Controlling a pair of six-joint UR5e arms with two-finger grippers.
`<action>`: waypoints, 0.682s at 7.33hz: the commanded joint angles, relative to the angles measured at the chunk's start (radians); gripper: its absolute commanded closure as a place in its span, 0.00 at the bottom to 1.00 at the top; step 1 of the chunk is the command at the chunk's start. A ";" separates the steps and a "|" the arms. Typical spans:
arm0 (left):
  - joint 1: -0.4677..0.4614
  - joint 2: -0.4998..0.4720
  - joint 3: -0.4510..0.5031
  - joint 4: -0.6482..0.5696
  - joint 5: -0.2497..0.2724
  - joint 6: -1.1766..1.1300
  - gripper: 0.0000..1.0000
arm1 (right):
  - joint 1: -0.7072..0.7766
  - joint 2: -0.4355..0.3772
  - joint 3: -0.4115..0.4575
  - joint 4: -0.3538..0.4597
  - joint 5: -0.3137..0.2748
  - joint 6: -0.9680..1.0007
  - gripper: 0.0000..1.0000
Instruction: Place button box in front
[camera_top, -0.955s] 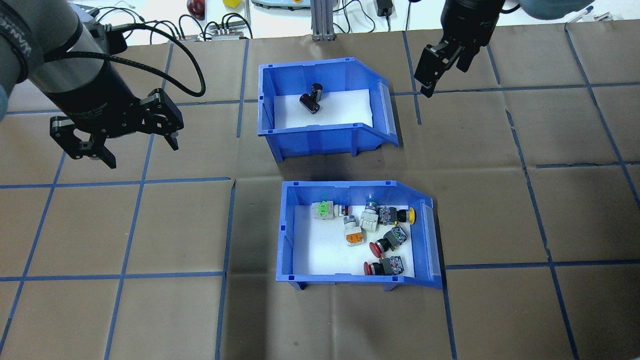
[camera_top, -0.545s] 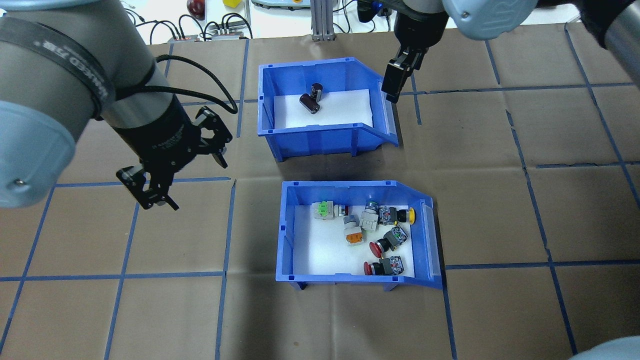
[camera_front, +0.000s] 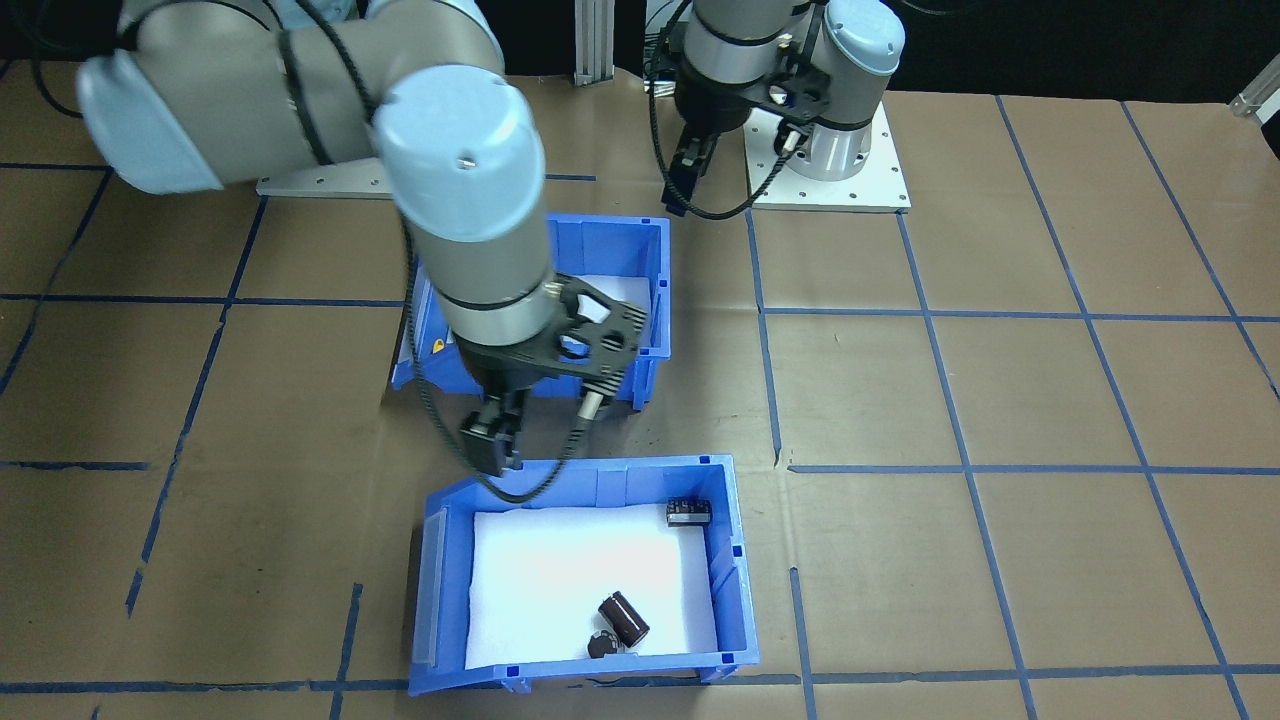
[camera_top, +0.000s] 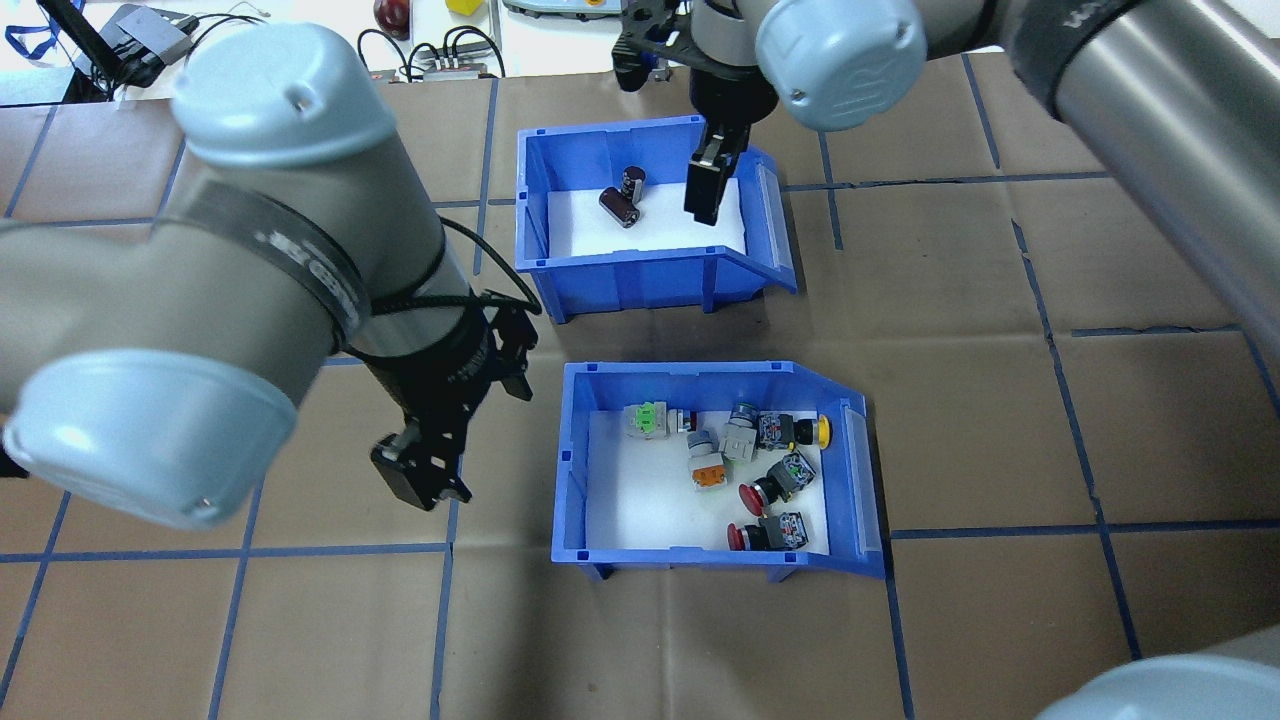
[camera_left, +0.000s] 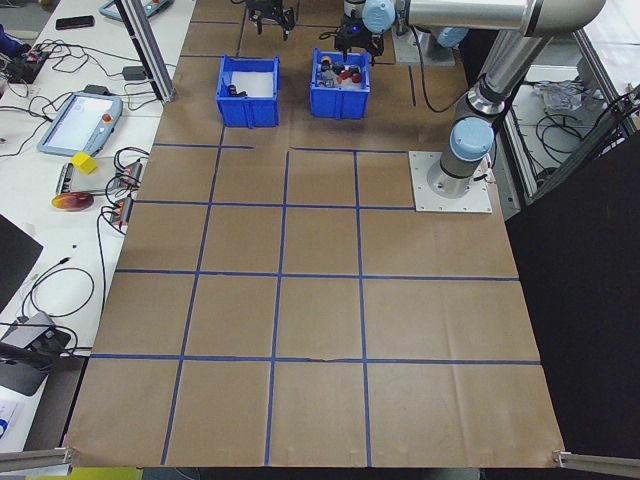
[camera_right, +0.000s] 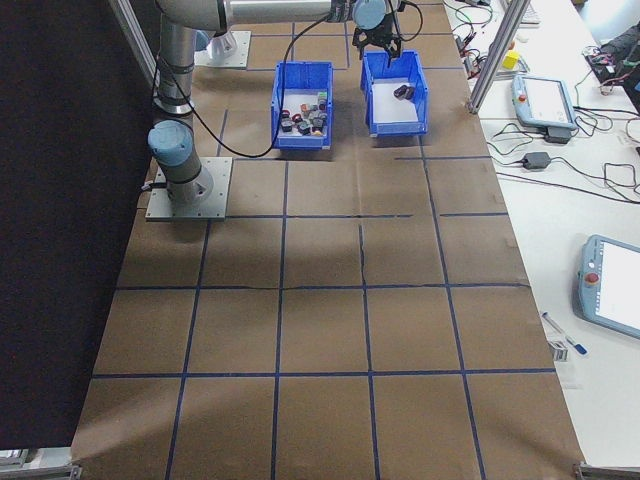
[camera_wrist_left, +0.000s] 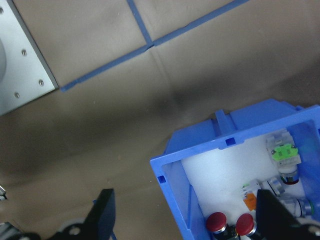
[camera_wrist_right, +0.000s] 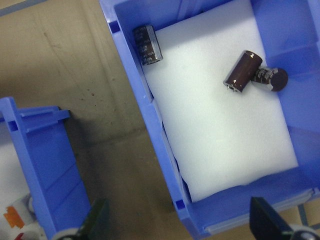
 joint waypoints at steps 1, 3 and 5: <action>-0.054 -0.006 -0.121 0.197 -0.008 -0.146 0.04 | 0.061 0.092 -0.068 -0.005 -0.060 -0.080 0.00; -0.060 -0.039 -0.127 0.234 -0.079 -0.186 0.01 | 0.064 0.120 -0.056 -0.010 -0.060 -0.142 0.00; -0.131 -0.119 -0.129 0.365 -0.089 -0.279 0.02 | 0.064 0.144 -0.028 -0.039 -0.059 -0.150 0.00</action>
